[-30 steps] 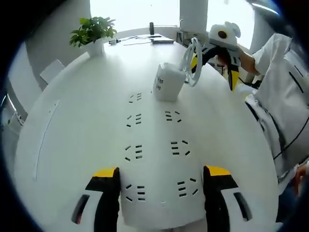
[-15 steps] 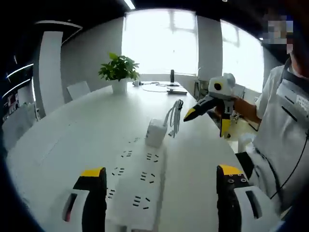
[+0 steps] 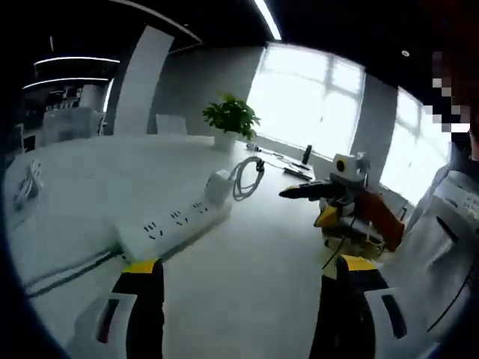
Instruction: Straighten the power strip on the desk, plug the charger into it
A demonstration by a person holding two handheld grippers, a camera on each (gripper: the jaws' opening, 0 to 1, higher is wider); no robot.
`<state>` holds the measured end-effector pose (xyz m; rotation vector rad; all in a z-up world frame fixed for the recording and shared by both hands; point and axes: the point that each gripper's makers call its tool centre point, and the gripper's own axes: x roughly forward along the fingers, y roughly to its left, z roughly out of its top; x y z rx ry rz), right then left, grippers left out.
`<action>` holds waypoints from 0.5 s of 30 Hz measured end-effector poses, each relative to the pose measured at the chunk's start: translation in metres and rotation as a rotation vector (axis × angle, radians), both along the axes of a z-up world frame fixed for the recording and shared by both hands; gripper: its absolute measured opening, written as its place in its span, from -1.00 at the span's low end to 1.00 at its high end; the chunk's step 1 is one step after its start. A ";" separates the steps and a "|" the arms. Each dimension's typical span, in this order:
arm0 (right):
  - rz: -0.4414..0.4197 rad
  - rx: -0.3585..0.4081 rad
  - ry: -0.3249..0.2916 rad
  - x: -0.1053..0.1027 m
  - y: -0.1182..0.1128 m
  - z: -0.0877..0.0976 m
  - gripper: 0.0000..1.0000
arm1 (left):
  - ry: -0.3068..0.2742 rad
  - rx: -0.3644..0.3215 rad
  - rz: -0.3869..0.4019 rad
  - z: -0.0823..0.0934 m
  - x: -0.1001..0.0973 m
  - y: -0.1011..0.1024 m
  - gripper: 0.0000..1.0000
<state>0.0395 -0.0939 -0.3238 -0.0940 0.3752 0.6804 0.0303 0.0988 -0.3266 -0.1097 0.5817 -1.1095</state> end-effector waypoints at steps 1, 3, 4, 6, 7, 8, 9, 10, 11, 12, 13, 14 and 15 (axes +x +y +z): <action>-0.003 -0.004 -0.005 -0.003 -0.001 0.003 0.50 | 0.019 0.021 0.011 -0.004 -0.008 0.004 0.90; -0.007 -0.009 -0.011 -0.008 -0.001 0.006 0.50 | 0.039 0.049 0.023 -0.010 -0.022 0.010 0.90; -0.010 -0.017 -0.020 -0.012 -0.002 0.009 0.50 | 0.040 0.069 0.034 -0.013 -0.031 0.014 0.90; -0.012 -0.030 -0.029 -0.020 -0.004 0.013 0.50 | 0.020 0.101 0.071 -0.015 -0.040 0.024 0.89; -0.012 -0.032 -0.030 -0.021 -0.004 0.013 0.50 | 0.015 0.120 0.093 -0.016 -0.042 0.030 0.89; -0.016 -0.039 -0.035 -0.025 -0.006 0.015 0.51 | 0.008 0.127 0.109 -0.014 -0.044 0.035 0.88; -0.020 -0.042 -0.037 -0.028 -0.007 0.017 0.52 | 0.008 0.130 0.117 -0.013 -0.046 0.038 0.88; -0.026 -0.045 -0.035 -0.031 -0.009 0.018 0.53 | 0.008 0.132 0.128 -0.011 -0.048 0.041 0.88; -0.029 -0.047 -0.033 -0.033 -0.010 0.018 0.54 | -0.001 0.138 0.150 -0.007 -0.051 0.047 0.88; -0.033 -0.050 -0.031 -0.036 -0.012 0.018 0.54 | -0.008 0.144 0.160 -0.004 -0.054 0.051 0.88; -0.038 -0.057 -0.033 -0.038 -0.014 0.018 0.54 | -0.014 0.149 0.173 -0.001 -0.057 0.056 0.88; -0.048 -0.066 -0.035 -0.041 -0.018 0.019 0.54 | -0.022 0.154 0.192 0.003 -0.061 0.061 0.88; -0.055 -0.070 -0.036 -0.044 -0.021 0.020 0.54 | -0.029 0.156 0.202 0.006 -0.065 0.064 0.88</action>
